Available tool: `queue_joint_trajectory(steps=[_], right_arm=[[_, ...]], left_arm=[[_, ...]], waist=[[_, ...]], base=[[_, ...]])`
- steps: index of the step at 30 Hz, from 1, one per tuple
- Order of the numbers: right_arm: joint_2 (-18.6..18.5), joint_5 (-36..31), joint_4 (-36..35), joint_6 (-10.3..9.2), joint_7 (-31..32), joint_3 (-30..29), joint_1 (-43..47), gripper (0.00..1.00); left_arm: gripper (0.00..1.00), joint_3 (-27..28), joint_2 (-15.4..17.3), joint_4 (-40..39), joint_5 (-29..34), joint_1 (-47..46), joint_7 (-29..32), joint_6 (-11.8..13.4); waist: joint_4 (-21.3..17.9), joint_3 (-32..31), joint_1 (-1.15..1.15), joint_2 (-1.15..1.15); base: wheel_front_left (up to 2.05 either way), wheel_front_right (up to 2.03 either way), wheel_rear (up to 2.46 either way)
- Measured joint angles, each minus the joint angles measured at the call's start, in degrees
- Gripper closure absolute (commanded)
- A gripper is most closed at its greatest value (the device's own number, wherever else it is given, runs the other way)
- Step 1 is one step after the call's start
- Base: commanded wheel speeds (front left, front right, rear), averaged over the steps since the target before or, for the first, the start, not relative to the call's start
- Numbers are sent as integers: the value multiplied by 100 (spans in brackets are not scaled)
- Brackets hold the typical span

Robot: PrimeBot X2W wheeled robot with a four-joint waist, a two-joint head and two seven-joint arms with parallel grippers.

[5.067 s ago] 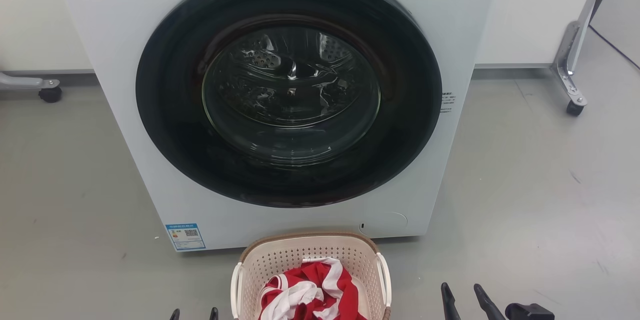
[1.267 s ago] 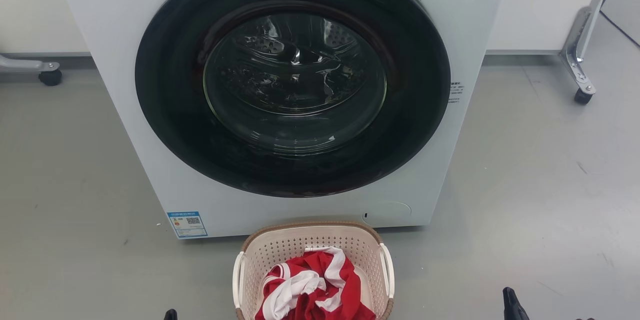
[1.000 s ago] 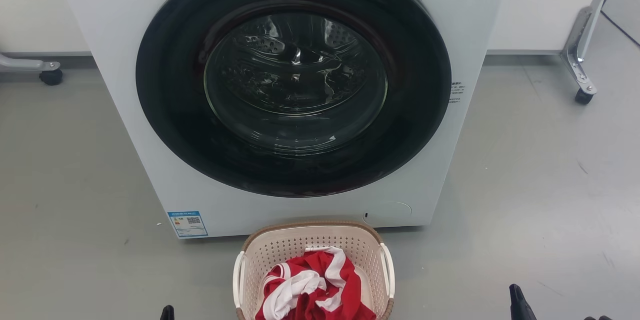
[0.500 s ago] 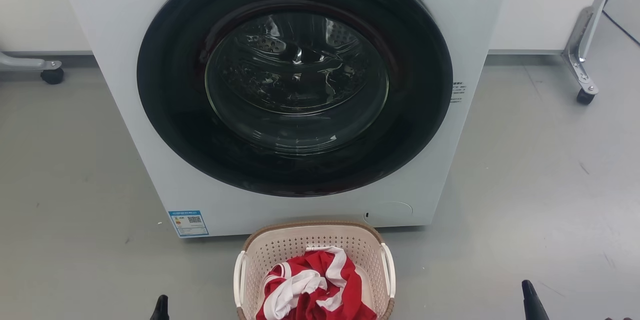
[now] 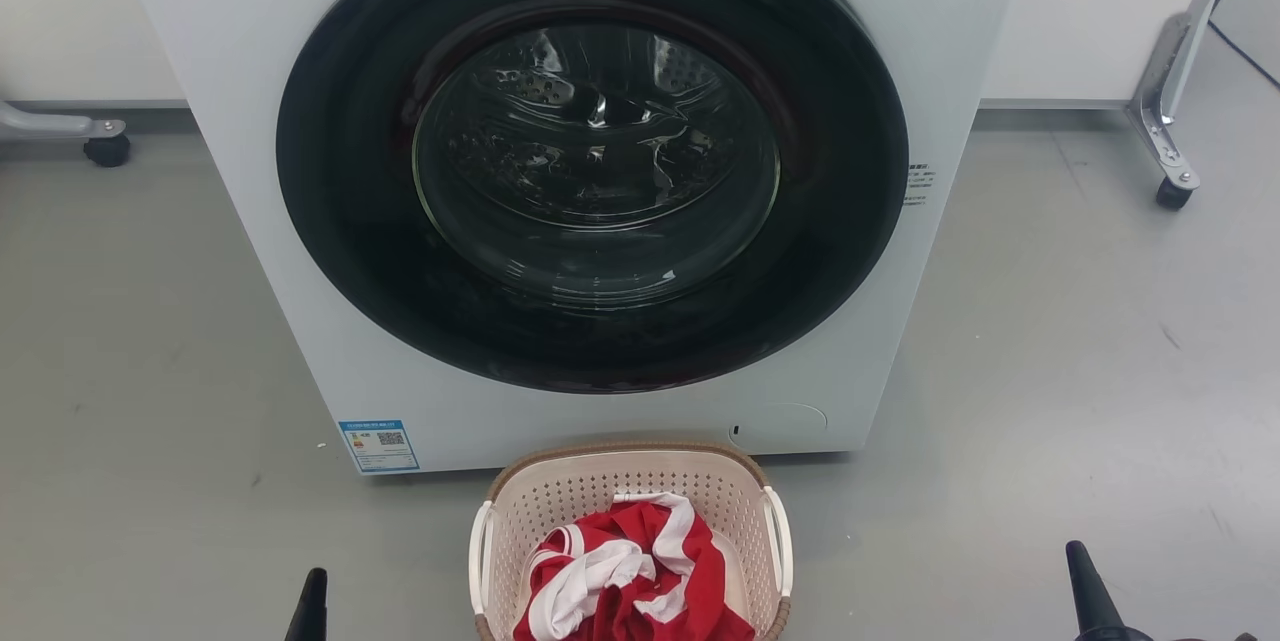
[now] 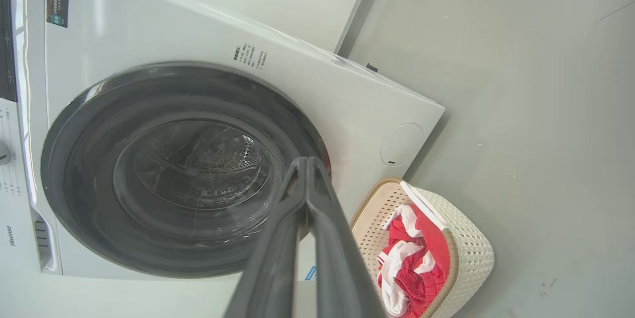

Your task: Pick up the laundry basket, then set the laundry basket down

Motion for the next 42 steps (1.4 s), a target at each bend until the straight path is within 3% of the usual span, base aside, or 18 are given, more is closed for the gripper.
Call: queue_joint_trajectory(steps=[27,42], right_arm=[[12,2146,200,399,536,-648,-292,100],[12,2197,209,419,568,-673,-357,100]], left_arm=[[100,414,-52,97,-2215,-398,538,-380],[100,426,-57,97,-2332,-430,553,-401]], waist=[[28,10,-1,0],[29,10,-1,0]], base=[[0,0,0],[0,0,0]])
